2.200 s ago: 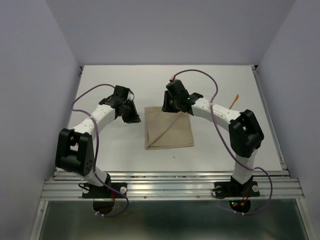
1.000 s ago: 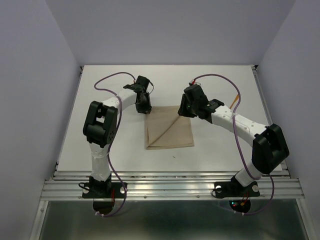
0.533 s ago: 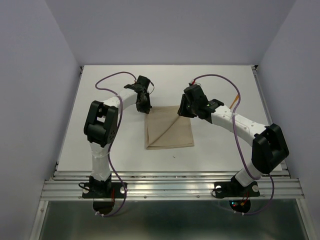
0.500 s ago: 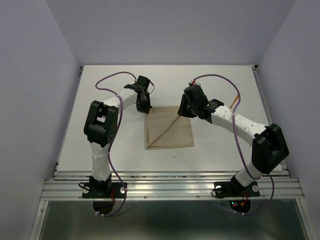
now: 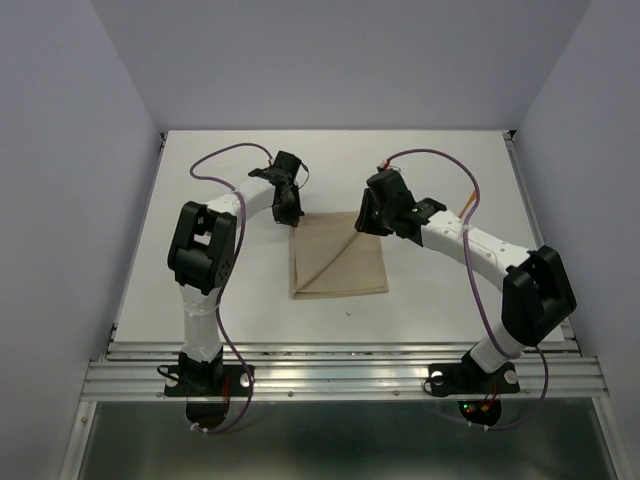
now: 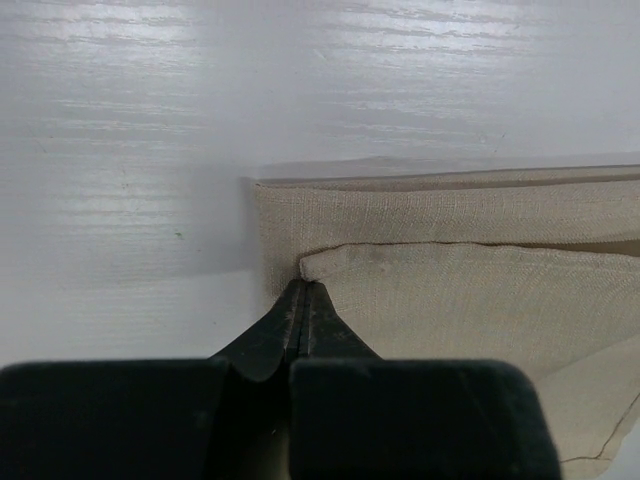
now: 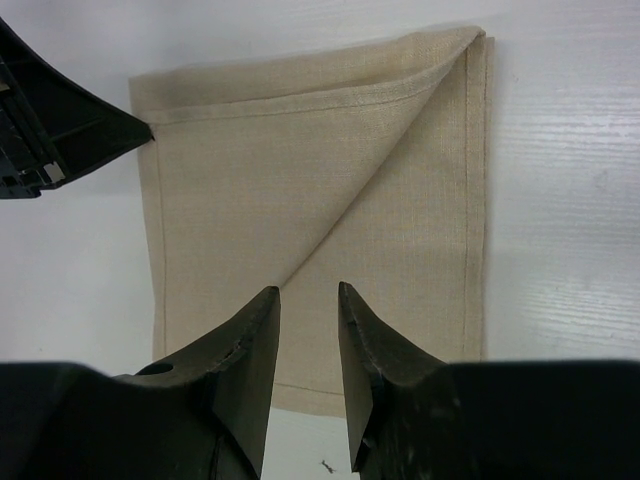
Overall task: Fold the napkin into a case and place the utensils inside
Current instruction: Smooth out the upper triangle-folded napkin at the center of the board.
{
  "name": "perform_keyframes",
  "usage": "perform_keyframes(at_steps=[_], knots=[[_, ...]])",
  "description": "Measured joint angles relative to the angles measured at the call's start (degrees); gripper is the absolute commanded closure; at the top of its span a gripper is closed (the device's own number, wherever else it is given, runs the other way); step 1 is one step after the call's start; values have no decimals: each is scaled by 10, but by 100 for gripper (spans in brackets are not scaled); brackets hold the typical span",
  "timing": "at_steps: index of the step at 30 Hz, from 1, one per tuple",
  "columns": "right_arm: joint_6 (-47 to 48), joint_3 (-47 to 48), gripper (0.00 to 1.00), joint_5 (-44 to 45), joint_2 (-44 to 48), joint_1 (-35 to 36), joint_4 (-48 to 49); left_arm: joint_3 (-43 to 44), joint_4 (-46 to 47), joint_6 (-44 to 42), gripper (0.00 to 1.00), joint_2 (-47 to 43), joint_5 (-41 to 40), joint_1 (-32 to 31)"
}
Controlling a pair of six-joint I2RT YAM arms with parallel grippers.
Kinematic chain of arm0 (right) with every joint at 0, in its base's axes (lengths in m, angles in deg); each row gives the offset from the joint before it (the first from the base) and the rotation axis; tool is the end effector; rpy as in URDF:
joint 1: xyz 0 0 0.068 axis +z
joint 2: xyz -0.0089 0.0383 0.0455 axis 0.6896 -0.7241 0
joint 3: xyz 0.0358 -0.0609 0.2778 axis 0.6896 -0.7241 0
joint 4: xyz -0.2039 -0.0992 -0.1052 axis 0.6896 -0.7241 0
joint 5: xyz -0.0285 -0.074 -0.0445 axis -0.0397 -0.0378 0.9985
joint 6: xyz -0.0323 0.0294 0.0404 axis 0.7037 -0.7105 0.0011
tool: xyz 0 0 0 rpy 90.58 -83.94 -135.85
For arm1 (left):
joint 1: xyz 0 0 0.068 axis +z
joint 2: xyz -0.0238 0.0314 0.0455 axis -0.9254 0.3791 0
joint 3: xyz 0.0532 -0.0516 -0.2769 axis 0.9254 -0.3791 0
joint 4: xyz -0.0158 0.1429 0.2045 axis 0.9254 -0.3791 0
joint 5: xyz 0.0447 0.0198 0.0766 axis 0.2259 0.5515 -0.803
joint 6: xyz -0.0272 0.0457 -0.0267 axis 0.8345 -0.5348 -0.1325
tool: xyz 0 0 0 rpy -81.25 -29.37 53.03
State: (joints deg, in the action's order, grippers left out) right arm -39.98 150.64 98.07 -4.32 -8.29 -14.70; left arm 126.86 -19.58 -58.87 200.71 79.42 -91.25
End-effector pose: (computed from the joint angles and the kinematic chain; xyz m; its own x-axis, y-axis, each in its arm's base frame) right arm 0.2859 0.1939 0.2764 -0.7509 0.1972 -0.6303 -0.0329 0.9421 0.3338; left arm 0.4023 -0.1771 0.2000 -0.8726 -0.0789 -0.4821 0.0567 0.9639 -0.2603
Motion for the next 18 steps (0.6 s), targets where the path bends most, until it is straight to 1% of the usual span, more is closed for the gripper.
perform_keyframes(at_steps=[4,12,18], knots=[[2,9,65,1,-23,0,0,1,1,7,100,0,-3,0],[14,52,70,5,-110,0,1,5,12,19,100,0,-4,0],[19,63,73,10,-137,-11,4,9,17,21,100,0,-2,0]])
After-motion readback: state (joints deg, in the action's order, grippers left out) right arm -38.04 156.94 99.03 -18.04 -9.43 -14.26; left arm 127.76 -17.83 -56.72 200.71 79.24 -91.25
